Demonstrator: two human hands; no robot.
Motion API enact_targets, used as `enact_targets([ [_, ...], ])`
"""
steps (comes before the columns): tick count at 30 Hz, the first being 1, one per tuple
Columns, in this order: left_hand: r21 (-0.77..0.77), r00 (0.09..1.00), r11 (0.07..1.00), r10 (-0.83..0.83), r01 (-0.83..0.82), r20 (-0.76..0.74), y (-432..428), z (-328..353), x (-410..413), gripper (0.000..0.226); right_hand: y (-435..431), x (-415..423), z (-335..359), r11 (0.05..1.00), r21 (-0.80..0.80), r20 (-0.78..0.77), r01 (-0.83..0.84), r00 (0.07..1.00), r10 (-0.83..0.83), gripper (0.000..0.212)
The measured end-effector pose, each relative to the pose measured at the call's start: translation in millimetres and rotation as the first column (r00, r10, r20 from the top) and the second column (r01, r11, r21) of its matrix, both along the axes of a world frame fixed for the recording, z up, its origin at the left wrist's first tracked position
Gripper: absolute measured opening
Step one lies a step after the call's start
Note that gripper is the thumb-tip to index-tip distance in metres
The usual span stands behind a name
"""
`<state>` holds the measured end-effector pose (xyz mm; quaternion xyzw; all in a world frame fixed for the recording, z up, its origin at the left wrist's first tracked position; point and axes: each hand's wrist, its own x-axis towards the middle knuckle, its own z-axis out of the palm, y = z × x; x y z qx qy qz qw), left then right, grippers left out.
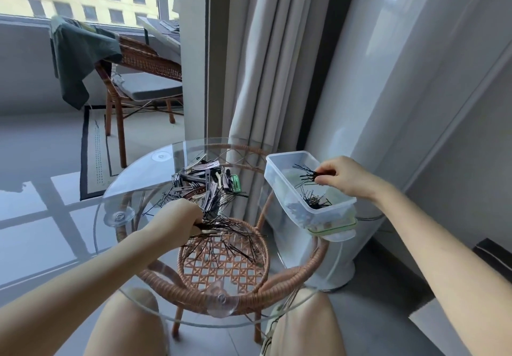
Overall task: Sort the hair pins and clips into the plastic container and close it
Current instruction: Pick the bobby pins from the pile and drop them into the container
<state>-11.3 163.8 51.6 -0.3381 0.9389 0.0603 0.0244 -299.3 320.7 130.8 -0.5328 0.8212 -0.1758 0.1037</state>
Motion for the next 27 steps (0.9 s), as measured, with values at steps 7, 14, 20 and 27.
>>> enact_targets([
  [7,0.087,0.996,0.995,0.049,-0.042,-0.079,-2,12,-4,0.019,-5,-13,-31,0.984,0.177,0.008,-0.013,1.000,0.012,0.015],
  [14,0.100,0.996,0.995,0.023,-0.015,-0.085,1,36,-12,0.021,0,-9,-33,0.990,0.140,-0.032,0.029,0.999,-0.024,0.029],
  [20,0.082,0.995,0.997,-0.003,0.012,-0.102,8,74,-33,0.021,14,-10,-25,0.998,0.057,-0.105,0.033,0.994,-0.026,0.023],
  [27,0.130,0.958,0.984,-0.086,0.125,-0.274,26,116,-97,0.016,37,-17,-9,0.997,-0.051,-0.159,0.059,0.985,-0.066,0.022],
])
